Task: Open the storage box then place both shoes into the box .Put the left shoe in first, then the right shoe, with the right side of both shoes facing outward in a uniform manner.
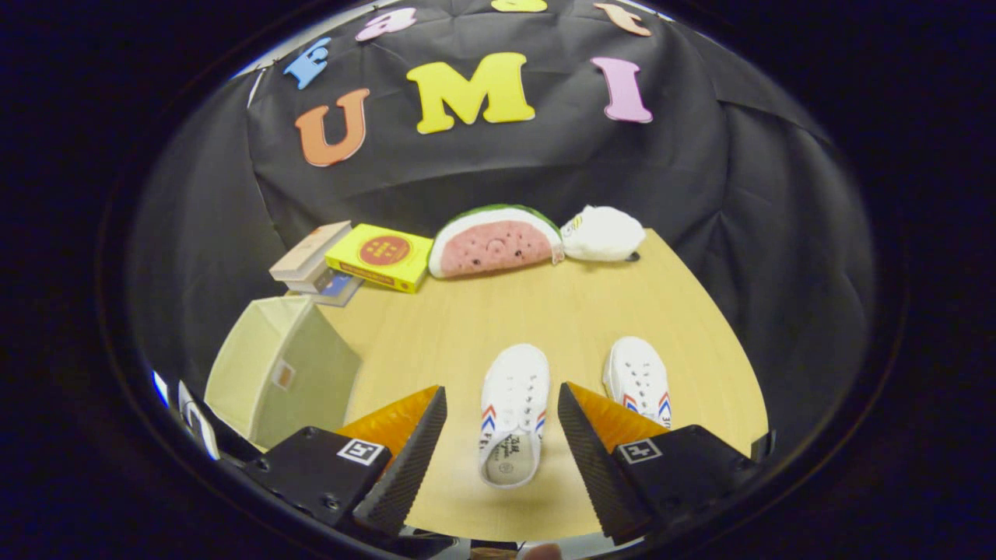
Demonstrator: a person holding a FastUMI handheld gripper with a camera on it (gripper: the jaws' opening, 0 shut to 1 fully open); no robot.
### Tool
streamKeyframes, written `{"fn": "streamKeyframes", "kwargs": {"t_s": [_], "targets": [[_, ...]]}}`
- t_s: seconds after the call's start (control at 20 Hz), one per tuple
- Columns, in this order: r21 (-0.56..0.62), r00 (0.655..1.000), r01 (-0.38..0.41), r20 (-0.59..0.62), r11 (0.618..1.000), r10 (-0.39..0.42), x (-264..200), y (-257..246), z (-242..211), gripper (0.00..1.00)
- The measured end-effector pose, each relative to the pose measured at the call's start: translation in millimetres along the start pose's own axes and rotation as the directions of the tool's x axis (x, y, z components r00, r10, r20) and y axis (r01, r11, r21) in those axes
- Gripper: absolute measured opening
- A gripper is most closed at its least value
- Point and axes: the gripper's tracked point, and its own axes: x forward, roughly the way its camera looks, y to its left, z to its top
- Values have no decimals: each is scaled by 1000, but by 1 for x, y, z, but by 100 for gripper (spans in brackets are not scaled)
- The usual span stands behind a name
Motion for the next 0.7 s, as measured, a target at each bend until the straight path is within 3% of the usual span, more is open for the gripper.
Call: {"fn": "streamKeyframes", "kwargs": {"t_s": [0.5,0.7], "targets": [[36,979,43,-203,998,-34,94,-41,-51,93],[38,969,9,-248,999,0,108,-37,-55,91]]}}
